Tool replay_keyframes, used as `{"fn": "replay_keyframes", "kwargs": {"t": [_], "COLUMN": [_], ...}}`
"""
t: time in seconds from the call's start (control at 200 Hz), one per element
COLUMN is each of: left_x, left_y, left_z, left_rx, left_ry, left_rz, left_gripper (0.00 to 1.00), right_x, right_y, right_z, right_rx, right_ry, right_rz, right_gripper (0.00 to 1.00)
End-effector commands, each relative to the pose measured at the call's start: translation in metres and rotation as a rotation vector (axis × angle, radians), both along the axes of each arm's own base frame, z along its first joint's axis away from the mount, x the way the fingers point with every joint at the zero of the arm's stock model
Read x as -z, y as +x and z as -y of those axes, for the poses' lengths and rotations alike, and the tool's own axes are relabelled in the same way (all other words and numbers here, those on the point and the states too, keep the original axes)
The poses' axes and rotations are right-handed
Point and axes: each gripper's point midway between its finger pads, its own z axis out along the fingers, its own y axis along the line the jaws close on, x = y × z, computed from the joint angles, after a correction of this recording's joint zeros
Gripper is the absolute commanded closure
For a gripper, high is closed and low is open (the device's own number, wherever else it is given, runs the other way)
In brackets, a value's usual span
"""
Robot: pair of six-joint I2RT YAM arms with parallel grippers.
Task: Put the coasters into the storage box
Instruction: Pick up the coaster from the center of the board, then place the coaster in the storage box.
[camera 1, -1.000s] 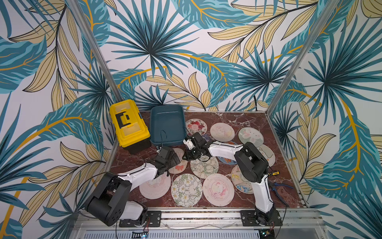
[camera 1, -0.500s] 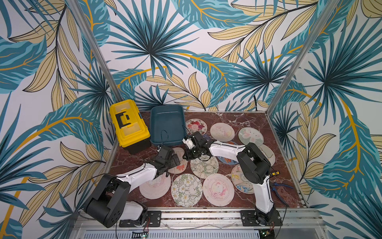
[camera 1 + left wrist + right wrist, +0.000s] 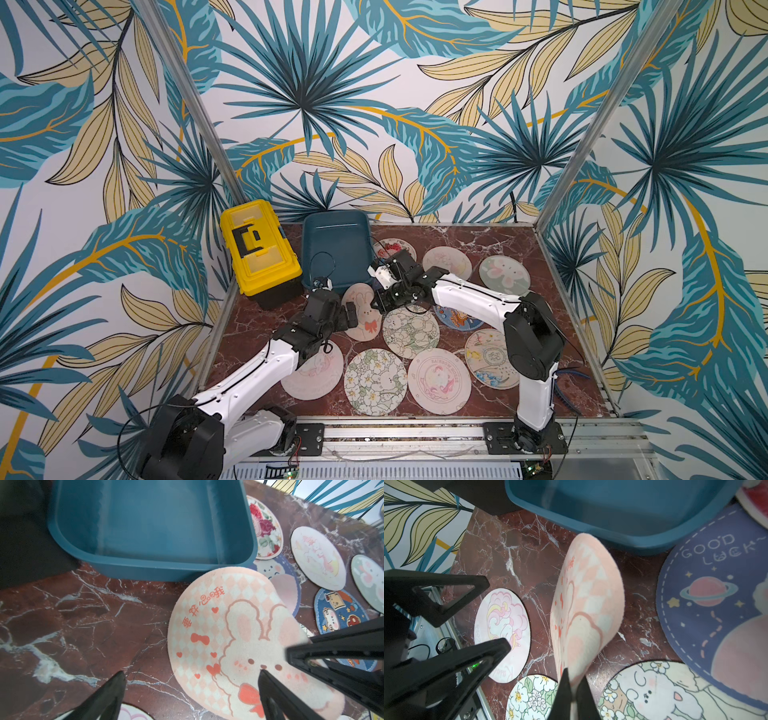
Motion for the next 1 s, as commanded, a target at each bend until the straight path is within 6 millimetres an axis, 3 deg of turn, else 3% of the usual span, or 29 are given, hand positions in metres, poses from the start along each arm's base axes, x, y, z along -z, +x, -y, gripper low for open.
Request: {"fn": "replay_keyframes", "kwargs": {"t": [0.0, 0.195, 0.486, 0.991], "left_x": [-0.032, -0.055, -0.086, -0.108], "left_y": [0.007, 0.006, 0.010, 0.024], "left_z": [0.001, -0.006, -0.019, -0.016], "left_rx": [0.006, -0.038, -0.092, 0.007], "left_ry": [-0.011, -0.035, -0.050, -0.199], "left_rz": [0.072, 0.141, 0.251, 0.357], "left_gripper": [0.00, 0.00, 0.01, 0.00], "right_x": [-0.027, -0.055, -0.090, -0.103], "right_y": [-0.010, -0.006, 0.027, 0.097], "right_z": [0.004, 0.003, -0.011, -0.055], "right_rx": [-0.046, -0.051, -0.016, 0.033], "right_ry": [-0.006, 0.009, 0.023, 0.059], "right_rz": [0.025, 0.075, 0.189, 0.325], "right_gripper": [1.00, 1.00, 1.00, 1.00]}}
